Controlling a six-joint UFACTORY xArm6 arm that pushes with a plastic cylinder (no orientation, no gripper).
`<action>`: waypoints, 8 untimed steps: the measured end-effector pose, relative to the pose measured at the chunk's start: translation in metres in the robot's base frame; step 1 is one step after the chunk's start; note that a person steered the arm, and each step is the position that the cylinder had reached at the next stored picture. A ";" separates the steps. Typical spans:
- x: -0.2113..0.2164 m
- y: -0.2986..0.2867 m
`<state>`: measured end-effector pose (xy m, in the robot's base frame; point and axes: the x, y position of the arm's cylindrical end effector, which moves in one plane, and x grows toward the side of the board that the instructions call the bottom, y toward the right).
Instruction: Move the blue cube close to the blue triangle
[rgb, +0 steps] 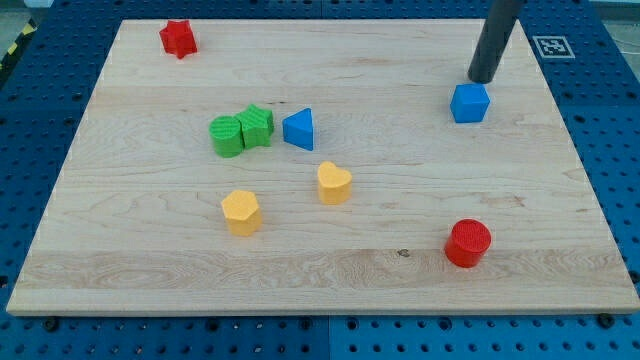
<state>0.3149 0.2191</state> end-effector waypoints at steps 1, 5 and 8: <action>0.008 0.017; 0.033 0.012; 0.047 0.010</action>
<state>0.3615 0.2296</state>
